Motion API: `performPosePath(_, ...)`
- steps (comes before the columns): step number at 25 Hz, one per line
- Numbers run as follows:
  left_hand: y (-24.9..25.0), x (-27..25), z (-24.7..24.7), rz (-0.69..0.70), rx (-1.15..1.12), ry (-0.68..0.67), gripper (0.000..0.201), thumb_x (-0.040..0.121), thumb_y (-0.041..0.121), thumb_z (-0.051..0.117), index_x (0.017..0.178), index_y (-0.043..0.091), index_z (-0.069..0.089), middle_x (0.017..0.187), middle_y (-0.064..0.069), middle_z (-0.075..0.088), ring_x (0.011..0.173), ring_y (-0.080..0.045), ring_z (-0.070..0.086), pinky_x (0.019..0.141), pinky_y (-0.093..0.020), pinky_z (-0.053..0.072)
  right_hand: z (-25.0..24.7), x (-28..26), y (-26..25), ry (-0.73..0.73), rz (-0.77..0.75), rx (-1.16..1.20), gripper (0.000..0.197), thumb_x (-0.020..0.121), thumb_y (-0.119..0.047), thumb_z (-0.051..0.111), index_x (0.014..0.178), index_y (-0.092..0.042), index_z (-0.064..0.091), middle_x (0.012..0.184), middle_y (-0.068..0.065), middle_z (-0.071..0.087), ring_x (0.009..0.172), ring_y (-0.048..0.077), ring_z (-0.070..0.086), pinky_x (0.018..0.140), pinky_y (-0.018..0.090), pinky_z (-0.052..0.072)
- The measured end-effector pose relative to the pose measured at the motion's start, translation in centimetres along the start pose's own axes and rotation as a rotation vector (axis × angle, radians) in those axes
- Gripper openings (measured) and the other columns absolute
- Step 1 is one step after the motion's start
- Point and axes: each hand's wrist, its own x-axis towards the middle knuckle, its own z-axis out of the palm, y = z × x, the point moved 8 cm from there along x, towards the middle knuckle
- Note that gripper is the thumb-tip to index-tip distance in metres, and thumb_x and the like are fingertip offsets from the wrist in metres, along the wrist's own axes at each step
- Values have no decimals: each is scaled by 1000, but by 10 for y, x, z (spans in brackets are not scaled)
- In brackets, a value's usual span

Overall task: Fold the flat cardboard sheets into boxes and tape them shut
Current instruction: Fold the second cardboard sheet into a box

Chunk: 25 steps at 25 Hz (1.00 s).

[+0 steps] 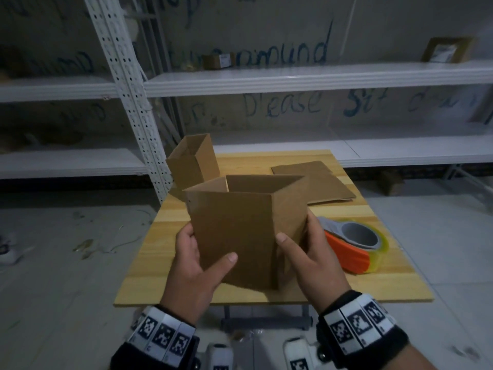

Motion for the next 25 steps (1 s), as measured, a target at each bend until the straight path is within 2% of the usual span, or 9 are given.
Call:
performPosePath(2, -5, -1, 6, -6, 23, -25, 94, 82, 8, 90, 149, 44, 34, 146, 11, 62, 137, -10, 59, 115, -41, 50, 8, -4, 3, -50, 1, 21, 99, 79, -67, 69, 165, -52, 24, 158, -17, 51, 145, 8, 50, 120, 54, 46)
performPosePath(5, -7, 1, 17, -8, -8, -83, 120, 63, 38, 94, 163, 44, 27, 155, 13, 57, 143, -9, 55, 114, -35, 50, 11, -5, 10, -78, 1, 51, 105, 81, -72, 66, 168, -52, 11, 171, -13, 35, 156, 12, 37, 127, 54, 36)
performPosePath(8, -3, -1, 28, 24, -16, -147, 126, 61, 45, 91, 167, 42, 24, 156, 18, 56, 144, -2, 54, 116, -31, 47, 11, -6, 11, -127, 5, 134, 113, 78, -84, 64, 169, -52, 5, 173, -12, 34, 153, 9, 41, 126, 48, 39)
performPosePath(11, -2, -6, 34, 53, -3, -175, 118, 63, 43, 92, 163, 42, 29, 153, 22, 60, 143, 2, 55, 118, -31, 46, 14, -7, 13, -187, -22, 134, 137, 65, -94, 71, 169, -48, -6, 174, -11, 31, 154, 9, 42, 126, 49, 40)
performPosePath(15, -3, -6, 30, 41, -22, -168, 107, 66, 41, 92, 159, 34, 39, 143, 19, 70, 137, -4, 63, 113, -33, 51, 14, -3, 20, -179, -51, 79, 130, 72, -81, 79, 168, -51, -3, 168, -5, 42, 151, 16, 49, 121, 55, 46)
performPosePath(19, 4, -1, 17, 28, -33, -46, 53, 89, 34, 84, 135, 21, 60, 118, 12, 81, 113, -8, 76, 95, -30, 60, -2, 6, 32, -61, -15, -180, 123, 76, -92, 60, 167, -50, -11, 172, -9, 26, 157, 17, 32, 127, 59, 35)
performPosePath(21, 3, 2, 10, 39, 8, 35, 27, 97, 24, 77, 120, 15, 66, 102, 8, 84, 96, -12, 79, 79, -24, 62, -11, 8, 32, -11, -6, -286, 113, 77, -88, 53, 167, -54, -7, 161, -11, 29, 151, 19, 36, 124, 57, 39)
performPosePath(22, 2, 3, 7, 44, 21, 51, 23, 97, 17, 76, 118, 14, 67, 101, 7, 84, 95, -14, 80, 76, -23, 62, -13, 7, 28, -4, -28, -296, 108, 78, -85, 53, 167, -55, 0, 158, -11, 32, 149, 18, 40, 123, 56, 42)
performPosePath(25, 0, 3, 9, 59, 9, 28, 51, 90, 9, 83, 134, 24, 62, 123, 7, 80, 114, -12, 78, 91, -33, 63, -9, 2, 11, -6, -150, -354, 90, 81, -80, 55, 163, -51, 32, 167, -16, 30, 155, 9, 34, 124, 52, 43)
